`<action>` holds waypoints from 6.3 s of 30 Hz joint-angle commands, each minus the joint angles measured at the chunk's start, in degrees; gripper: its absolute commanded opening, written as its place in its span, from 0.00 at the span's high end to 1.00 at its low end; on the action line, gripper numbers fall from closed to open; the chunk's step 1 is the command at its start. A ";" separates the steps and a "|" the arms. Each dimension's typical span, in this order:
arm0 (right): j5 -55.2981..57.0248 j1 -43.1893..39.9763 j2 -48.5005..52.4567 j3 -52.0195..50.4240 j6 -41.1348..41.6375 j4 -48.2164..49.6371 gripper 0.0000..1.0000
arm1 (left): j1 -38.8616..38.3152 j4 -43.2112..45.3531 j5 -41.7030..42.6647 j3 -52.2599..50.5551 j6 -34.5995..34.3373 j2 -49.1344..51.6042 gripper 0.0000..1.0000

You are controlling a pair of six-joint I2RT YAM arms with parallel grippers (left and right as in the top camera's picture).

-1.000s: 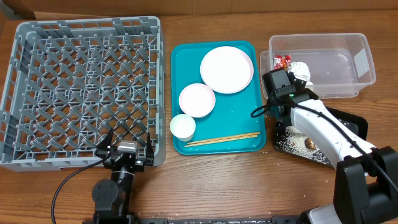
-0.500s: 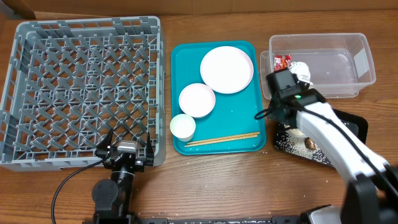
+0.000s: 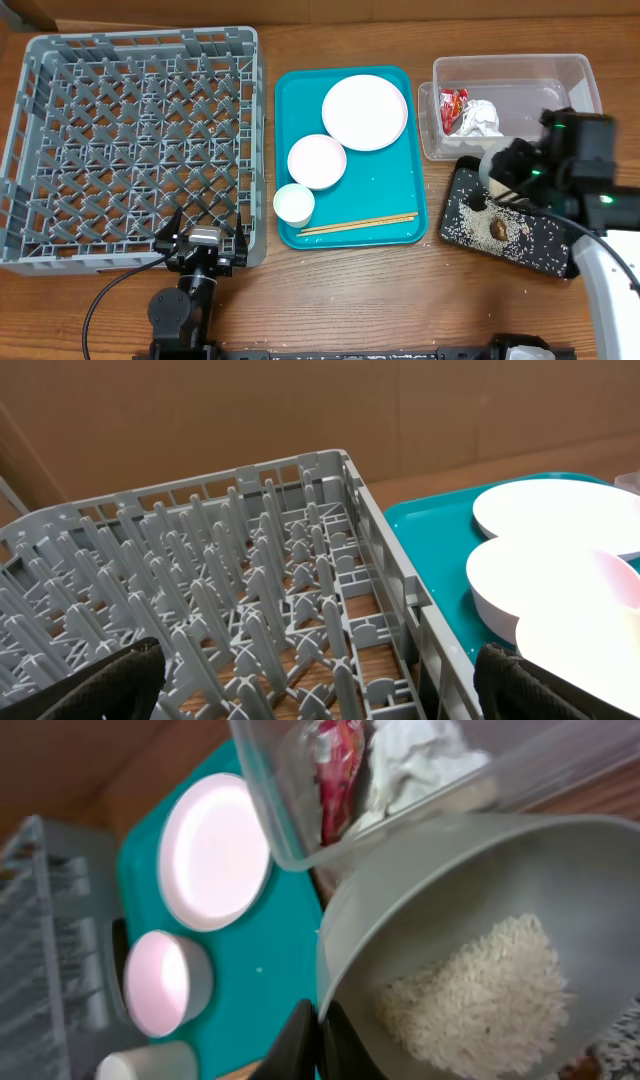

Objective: Sort waste into correct bins and load items into the dishwasher

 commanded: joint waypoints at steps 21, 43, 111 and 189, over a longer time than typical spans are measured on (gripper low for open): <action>-70.23 -27.39 17.40 -23.39 -22.45 24.30 0.96 | 0.35 -0.04 -0.39 -0.24 0.83 -0.48 0.00; -51.43 -24.96 3.50 -21.16 -10.25 24.02 0.96 | 0.35 -0.04 -0.39 -0.24 0.83 -0.48 0.00; -2.40 35.10 27.30 27.52 -3.10 -3.13 0.29 | 0.33 -50.84 20.70 85.44 -7.76 81.66 0.00; -38.51 28.83 38.69 20.28 12.31 48.33 0.96 | 0.46 -59.89 87.52 95.10 1.31 109.85 0.16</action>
